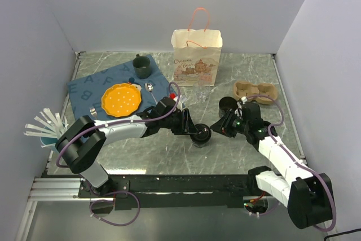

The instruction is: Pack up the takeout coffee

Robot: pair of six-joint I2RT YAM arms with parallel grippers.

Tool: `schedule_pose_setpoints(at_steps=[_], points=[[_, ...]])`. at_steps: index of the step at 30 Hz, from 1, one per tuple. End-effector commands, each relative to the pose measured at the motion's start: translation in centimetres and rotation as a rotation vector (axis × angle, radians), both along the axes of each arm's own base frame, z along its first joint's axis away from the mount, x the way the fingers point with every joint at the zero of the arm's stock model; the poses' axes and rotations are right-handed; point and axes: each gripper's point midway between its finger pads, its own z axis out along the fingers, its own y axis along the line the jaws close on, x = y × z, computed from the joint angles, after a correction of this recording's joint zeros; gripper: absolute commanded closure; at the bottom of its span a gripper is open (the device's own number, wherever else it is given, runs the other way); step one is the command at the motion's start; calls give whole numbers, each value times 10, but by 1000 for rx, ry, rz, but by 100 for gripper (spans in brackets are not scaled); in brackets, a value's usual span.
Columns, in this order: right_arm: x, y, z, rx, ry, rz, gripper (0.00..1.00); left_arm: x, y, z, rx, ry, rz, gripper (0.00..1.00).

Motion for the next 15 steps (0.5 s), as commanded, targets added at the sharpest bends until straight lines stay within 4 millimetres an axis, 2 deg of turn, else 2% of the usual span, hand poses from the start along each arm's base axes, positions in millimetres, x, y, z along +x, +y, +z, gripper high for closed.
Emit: schedule_pose_setpoints(at_steps=[1,10,15], points=[[5,8,12,59,-70,23,64,-82,129,-139,660,284,-52,53],[10,4,30,25,-114,24,65,-77,125,-136,660,271,-55,53],[9,6,27,33,-108,33,64,-75,124,-136,665,267,-57,53]])
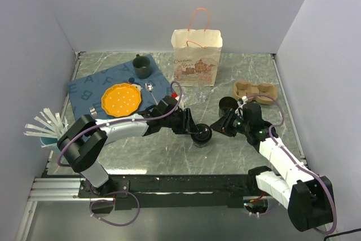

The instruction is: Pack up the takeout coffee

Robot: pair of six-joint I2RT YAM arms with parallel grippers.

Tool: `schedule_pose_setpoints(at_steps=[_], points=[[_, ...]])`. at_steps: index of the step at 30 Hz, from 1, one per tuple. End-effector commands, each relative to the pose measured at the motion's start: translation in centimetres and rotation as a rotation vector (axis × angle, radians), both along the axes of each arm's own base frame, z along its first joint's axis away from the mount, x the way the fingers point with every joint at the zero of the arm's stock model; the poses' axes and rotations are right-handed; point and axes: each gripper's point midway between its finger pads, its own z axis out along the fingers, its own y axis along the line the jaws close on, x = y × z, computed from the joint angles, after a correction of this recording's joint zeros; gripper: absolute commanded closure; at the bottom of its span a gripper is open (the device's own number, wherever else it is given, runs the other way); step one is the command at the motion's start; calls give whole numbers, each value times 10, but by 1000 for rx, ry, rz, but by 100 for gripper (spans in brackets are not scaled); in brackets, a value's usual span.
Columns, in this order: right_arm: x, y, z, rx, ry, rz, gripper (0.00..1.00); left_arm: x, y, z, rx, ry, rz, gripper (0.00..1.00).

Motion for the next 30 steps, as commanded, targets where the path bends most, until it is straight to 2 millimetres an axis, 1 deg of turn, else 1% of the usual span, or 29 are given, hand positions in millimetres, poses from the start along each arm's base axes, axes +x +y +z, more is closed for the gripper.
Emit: schedule_pose_setpoints(at_steps=[1,5,9,13,15,18,19,22,24,25,26,28,29,30], points=[[6,5,18,18,-65,28,64,-77,128,-136,654,265,-36,53],[0,6,11,30,-53,35,64,-77,130,-137,660,267,-37,53],[-1,6,11,39,-66,35,64,-77,129,-137,659,265,-39,53],[-4,4,4,25,-49,37,65,-77,129,-137,658,263,-40,53],[-8,3,-4,24,-33,33,65,-76,129,-137,660,263,-39,53],[-15,0,-23,16,6,16,67,-77,130,-137,662,265,-39,53],[-18,-2,-32,9,18,8,68,-78,130,-137,661,266,-40,53],[-24,-5,-50,0,54,-10,76,-79,130,-138,664,272,-42,53],[-27,-7,-61,-13,83,-22,78,-80,131,-139,666,280,-44,54],[-31,-9,-70,-22,106,-27,80,-81,131,-140,669,283,-45,53],[-32,-10,-73,-18,110,-38,81,-82,132,-141,674,287,-45,53],[-40,-12,-85,-13,133,-54,83,-82,134,-141,678,286,-42,54],[-40,-12,-87,1,126,-68,83,-83,134,-141,679,289,-43,54],[-43,-13,-91,4,133,-74,83,-84,135,-142,683,294,-42,53]])
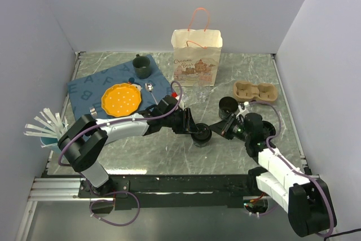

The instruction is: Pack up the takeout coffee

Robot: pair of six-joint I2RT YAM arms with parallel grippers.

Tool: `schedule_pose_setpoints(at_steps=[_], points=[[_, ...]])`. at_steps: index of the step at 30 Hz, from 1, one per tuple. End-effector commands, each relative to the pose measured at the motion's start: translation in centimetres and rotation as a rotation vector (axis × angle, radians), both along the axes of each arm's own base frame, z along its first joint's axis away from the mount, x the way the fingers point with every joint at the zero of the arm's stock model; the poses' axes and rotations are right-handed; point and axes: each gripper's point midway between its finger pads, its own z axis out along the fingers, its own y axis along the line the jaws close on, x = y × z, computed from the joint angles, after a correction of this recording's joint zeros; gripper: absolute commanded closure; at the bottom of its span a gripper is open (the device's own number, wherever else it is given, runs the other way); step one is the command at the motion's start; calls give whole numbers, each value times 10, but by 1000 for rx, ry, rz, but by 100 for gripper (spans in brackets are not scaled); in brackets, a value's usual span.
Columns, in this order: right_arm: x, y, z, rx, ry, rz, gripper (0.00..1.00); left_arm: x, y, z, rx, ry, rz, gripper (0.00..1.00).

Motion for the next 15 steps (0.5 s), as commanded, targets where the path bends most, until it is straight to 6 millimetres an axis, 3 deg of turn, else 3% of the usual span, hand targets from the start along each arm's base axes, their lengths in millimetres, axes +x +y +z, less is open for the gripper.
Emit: schedule_pose_setpoints(at_steps=[1,4,9,15], points=[[-51,-21,-87,-102,262,-61,83,-85,137,-141,681,294,-43,53],[-57,-22,-95,-105,277,-58,83,-89,141,-145,696,312,-46,54],[-46,-20,-82,-116,233,-43,82,-89,143,-144,703,310,-45,54],[-18,-8,-18,-104,112,24,72,-84,138,-131,681,283,-38,53]])
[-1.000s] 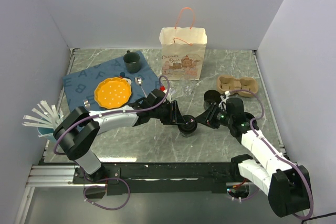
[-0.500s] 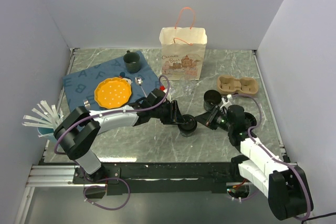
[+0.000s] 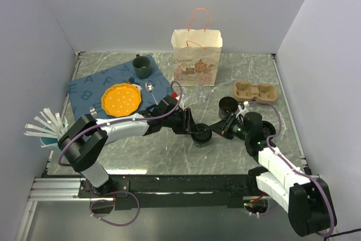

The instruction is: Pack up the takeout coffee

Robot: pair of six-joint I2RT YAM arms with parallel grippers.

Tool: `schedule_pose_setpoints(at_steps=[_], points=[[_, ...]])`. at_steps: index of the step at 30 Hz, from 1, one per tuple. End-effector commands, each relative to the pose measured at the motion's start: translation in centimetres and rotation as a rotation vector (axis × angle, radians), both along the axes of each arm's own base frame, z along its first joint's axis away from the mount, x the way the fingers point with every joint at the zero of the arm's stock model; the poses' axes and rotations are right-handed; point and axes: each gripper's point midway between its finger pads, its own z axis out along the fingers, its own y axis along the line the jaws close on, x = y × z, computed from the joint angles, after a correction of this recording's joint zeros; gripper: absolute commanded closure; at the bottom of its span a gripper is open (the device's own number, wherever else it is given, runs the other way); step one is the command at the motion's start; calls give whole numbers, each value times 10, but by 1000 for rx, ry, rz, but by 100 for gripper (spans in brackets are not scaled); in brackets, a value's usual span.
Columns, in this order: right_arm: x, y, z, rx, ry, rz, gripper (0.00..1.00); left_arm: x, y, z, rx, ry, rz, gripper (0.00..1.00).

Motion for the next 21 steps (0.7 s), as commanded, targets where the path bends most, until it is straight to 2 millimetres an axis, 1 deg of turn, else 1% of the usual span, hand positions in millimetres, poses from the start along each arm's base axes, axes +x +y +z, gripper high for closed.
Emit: schedule_pose_setpoints(at_steps=[1,2,3,4,8,10,11,12,13,14,16,17,20,21], points=[[-10,-5,3,-120,88,46,67,-82,137,-128,673,269,-42,53],[-11,-6,7,-136,94,56,65,-80,135,-124,664,259,-38,52],[-9,-6,14,-141,81,57,63,-79,133,-121,657,255,-38,52],[-4,-5,27,-139,54,58,58,-78,132,-120,653,256,-36,52],[-7,-6,35,-150,60,69,55,-73,126,-109,628,239,-32,50],[-11,-7,37,-150,58,71,55,-67,118,-98,605,221,-35,48],[-12,-7,38,-153,54,75,55,-61,110,-87,577,199,-34,46],[-14,-7,37,-156,59,78,54,-57,106,-81,565,188,-35,45],[-15,-7,41,-155,46,78,54,-55,104,-76,565,178,-39,44],[-15,-8,43,-157,42,80,54,-46,94,-62,532,148,-37,43],[-16,-8,46,-164,38,82,54,-40,87,-52,513,125,-38,42],[-16,-9,47,-172,31,86,54,-34,80,-42,491,106,-36,40],[-15,-9,49,-183,30,94,54,-25,72,-30,474,84,-33,39],[-15,-9,50,-183,29,95,54,-25,71,-29,473,83,-36,39]])
